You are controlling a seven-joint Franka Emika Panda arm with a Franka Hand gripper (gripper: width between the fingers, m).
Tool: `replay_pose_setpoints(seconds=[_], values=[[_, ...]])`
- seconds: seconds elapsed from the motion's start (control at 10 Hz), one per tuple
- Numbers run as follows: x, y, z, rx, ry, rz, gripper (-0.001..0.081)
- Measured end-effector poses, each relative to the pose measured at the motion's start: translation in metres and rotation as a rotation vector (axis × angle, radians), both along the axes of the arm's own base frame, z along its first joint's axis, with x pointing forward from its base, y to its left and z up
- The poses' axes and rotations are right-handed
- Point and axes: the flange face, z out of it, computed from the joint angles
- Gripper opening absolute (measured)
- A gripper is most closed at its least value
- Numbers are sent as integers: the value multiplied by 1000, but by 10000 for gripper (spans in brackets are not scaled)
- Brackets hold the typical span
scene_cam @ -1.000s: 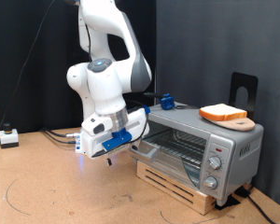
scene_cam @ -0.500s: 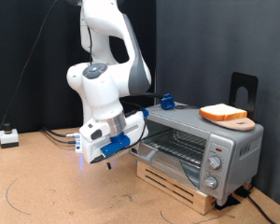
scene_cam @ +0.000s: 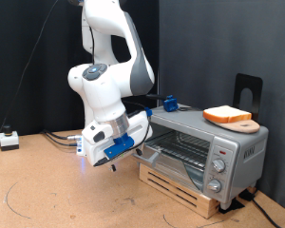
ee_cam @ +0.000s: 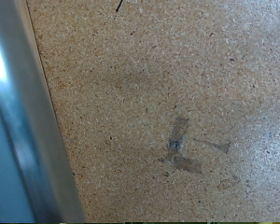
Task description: Make a piece of toast with the oven
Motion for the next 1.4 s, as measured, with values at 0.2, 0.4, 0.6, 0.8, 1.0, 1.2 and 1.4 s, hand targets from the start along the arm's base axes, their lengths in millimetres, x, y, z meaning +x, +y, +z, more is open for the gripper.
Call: replay_pose_setpoints(seconds=[0.2, 0.4, 0.6, 0.8, 1.0, 1.2, 1.4], values=[[0, 0, 0, 0, -1, 0, 810], [0, 0, 0, 1, -5, 9, 810], [1, 0, 1, 5, -9, 6, 810], [3, 0, 3, 11, -14, -1, 810], [5, 0, 5, 14, -16, -1, 810], [5, -2, 5, 8, -18, -3, 810], [6, -10, -3, -39, -19, -13, 810]])
